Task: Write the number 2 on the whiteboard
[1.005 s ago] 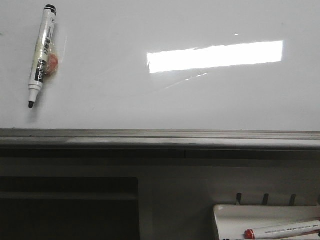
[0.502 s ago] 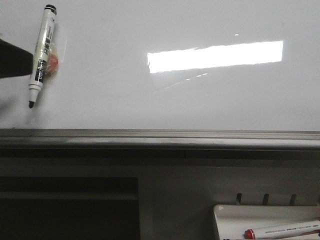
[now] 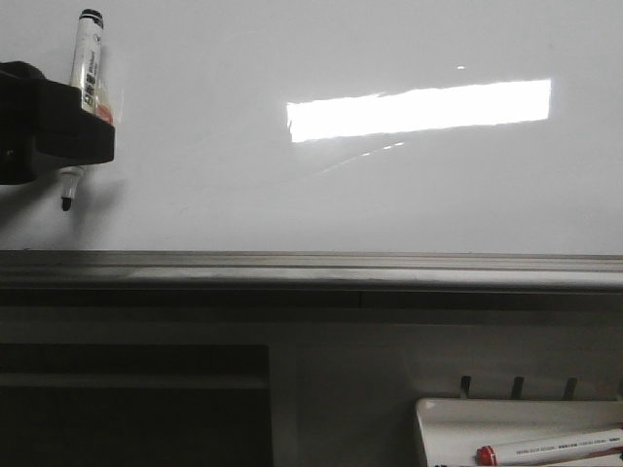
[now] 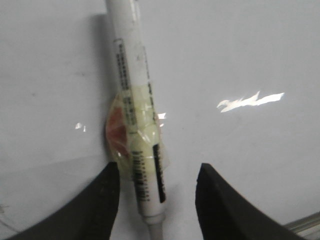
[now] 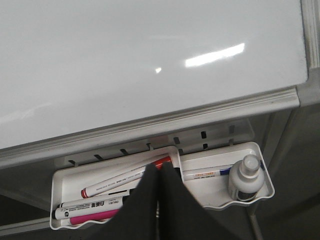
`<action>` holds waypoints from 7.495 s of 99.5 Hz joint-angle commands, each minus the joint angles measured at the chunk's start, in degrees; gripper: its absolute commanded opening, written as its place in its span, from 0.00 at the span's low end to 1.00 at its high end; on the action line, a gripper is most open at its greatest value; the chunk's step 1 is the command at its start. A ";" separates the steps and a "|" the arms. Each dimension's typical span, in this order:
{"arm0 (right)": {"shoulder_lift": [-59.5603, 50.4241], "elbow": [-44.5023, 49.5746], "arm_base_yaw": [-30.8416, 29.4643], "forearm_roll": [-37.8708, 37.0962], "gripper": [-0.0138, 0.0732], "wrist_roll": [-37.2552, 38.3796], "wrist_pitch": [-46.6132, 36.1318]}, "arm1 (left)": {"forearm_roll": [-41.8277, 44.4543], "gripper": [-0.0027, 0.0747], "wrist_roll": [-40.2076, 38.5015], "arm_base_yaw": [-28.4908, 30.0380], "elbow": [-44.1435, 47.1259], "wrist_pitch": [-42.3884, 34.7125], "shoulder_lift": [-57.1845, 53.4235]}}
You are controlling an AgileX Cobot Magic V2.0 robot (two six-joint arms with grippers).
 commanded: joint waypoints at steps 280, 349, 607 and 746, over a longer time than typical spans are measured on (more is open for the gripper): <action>44.61 -23.27 53.89 32.34 0.08 -57.27 -23.29 | 59.66 0.50 0.29 -9.55 0.07 5.06 -12.51; 44.49 -23.51 49.76 32.50 0.08 -57.36 -39.62 | 45.80 0.07 -6.40 -0.08 0.07 22.68 -43.74; 48.58 -29.20 41.68 32.25 0.10 -51.59 -12.80 | 46.74 0.60 -6.99 2.70 0.07 15.64 -39.36; 54.74 -39.98 48.53 29.71 0.71 -51.21 -13.85 | 51.09 0.01 -5.38 -4.97 -2.70 11.96 -14.01</action>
